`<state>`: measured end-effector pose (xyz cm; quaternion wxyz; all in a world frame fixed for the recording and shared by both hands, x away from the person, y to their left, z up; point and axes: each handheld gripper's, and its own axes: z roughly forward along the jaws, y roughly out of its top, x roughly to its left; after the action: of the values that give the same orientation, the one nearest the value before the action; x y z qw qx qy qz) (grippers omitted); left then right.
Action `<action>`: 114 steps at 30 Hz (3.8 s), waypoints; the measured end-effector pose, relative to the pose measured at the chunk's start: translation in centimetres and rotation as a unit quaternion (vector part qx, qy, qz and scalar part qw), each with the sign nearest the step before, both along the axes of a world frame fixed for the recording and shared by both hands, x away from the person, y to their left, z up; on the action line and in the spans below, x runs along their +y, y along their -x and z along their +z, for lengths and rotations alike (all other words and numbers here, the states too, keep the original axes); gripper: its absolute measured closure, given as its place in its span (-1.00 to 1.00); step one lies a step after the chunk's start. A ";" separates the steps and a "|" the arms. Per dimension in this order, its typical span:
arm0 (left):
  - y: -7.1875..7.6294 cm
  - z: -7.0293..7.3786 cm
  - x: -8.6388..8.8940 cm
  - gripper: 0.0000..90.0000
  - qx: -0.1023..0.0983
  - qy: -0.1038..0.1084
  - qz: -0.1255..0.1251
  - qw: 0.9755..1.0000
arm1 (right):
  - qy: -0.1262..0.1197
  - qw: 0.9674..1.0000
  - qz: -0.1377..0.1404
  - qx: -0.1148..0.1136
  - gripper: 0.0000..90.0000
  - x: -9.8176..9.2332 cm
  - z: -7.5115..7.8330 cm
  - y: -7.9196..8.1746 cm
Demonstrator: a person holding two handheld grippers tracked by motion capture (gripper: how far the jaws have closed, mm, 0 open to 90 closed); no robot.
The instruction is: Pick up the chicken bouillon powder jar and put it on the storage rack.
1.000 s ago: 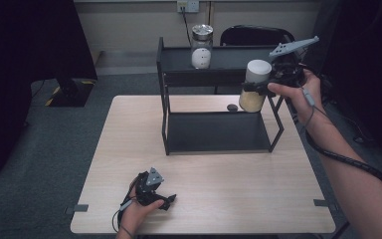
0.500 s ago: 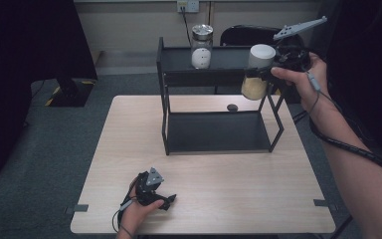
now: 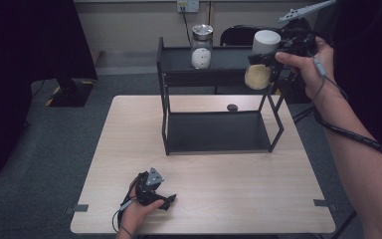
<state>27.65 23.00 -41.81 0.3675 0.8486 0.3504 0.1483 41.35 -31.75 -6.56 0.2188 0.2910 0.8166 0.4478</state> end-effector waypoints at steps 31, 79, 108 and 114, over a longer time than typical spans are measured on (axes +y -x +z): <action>0.0 0.0 0.0 -1.00 0.000 0.000 0.000 1.000 | 0.000 0.999 -0.049 -0.002 -0.21 1.3 3.0 -3.5; 0.0 0.0 0.0 -1.00 0.000 0.000 0.000 1.000 | -0.033 0.996 -0.081 0.008 -0.22 2.8 -0.4 -8.3; 0.0 0.0 0.0 -1.00 0.000 0.000 0.000 1.000 | -0.067 0.991 -0.112 -0.001 -1.00 1.3 -1.7 -4.3; 0.0 0.0 0.0 -1.00 0.000 0.000 0.000 1.000 | -0.066 0.991 -0.113 -0.005 -1.00 1.7 -2.2 -3.0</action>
<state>27.66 23.01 -41.79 0.3670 0.8490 0.3502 0.1480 44.34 -30.10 -8.72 0.2525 0.3927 0.7463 0.4744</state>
